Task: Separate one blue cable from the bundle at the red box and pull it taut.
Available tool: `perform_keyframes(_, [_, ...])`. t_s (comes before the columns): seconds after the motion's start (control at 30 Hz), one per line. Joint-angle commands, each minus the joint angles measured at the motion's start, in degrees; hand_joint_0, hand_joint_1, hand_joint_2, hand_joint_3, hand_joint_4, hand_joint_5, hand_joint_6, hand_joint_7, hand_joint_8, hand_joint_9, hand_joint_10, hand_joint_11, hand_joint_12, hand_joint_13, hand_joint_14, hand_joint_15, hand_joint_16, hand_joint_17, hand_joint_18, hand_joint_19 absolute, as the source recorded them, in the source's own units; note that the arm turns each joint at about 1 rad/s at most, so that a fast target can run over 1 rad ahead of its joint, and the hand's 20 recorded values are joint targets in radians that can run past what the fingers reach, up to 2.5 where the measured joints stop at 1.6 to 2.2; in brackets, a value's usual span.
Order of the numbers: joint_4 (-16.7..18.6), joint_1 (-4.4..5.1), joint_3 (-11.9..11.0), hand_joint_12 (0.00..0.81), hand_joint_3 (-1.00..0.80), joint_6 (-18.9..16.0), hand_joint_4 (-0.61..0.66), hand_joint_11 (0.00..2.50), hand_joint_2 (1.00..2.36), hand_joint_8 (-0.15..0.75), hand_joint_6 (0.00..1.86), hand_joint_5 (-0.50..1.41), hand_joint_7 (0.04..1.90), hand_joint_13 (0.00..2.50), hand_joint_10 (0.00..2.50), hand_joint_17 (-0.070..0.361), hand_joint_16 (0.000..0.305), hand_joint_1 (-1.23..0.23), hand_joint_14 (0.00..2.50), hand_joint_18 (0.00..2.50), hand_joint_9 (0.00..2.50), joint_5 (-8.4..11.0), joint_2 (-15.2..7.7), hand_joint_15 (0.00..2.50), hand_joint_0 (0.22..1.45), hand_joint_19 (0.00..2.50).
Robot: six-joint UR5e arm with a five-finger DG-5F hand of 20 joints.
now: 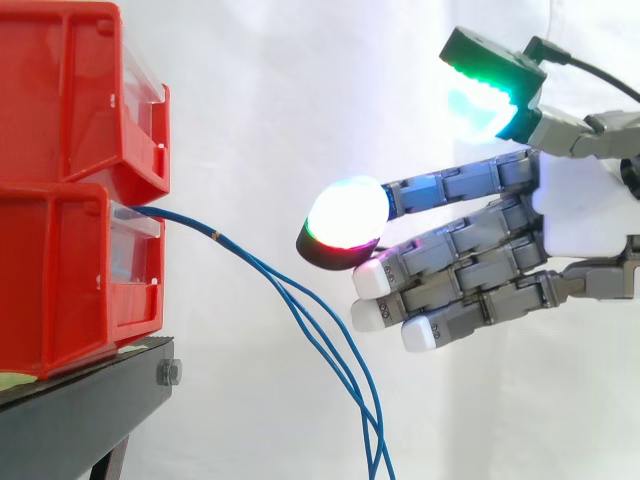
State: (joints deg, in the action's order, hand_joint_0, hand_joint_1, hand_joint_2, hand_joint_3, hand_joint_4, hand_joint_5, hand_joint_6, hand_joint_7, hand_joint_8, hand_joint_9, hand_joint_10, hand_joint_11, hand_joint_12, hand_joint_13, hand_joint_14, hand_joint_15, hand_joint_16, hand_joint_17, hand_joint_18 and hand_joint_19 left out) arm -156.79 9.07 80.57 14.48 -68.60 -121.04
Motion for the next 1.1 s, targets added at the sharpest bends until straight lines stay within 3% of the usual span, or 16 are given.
perform_keyframes(0.0, [0.43, -0.02, 0.03, 0.348, -0.48, 1.08, 0.21, 0.34, 1.00, 0.258, 0.50, -0.21, 0.81, 0.36, 0.01, 0.108, 0.048, -0.59, 0.01, 0.26, 0.48, 0.05, -0.60, 0.18, 0.55, 0.45])
perform_keyframes(0.23, [4.92, -0.02, -0.59, 0.348, -0.48, 0.90, 0.21, 0.36, 1.00, 0.261, 0.50, -0.21, 0.81, 0.38, 0.01, 0.108, 0.048, -0.59, 0.01, 0.27, 0.49, 0.31, -4.73, 0.19, 0.55, 0.46])
perform_keyframes(0.47, [5.09, -0.11, -2.35, 0.352, -0.48, 0.64, 0.22, 0.37, 1.00, 0.262, 0.50, -0.21, 0.81, 0.39, 0.01, 0.108, 0.048, -0.59, 0.01, 0.28, 0.50, 0.31, -6.84, 0.19, 0.55, 0.47])
perform_keyframes(0.9, [5.62, 0.33, -2.61, 0.353, -0.48, 1.08, 0.22, 0.38, 1.00, 0.265, 0.50, -0.21, 0.81, 0.41, 0.01, 0.108, 0.048, -0.59, 0.01, 0.29, 0.51, 0.40, -6.93, 0.22, 0.55, 0.49])
perform_keyframes(1.07, [7.03, 0.59, -3.31, 0.354, -0.48, 1.25, 0.22, 0.39, 1.00, 0.266, 0.50, -0.20, 0.81, 0.42, 0.01, 0.108, 0.048, -0.59, 0.01, 0.30, 0.51, 0.13, -7.98, 0.23, 0.55, 0.49])
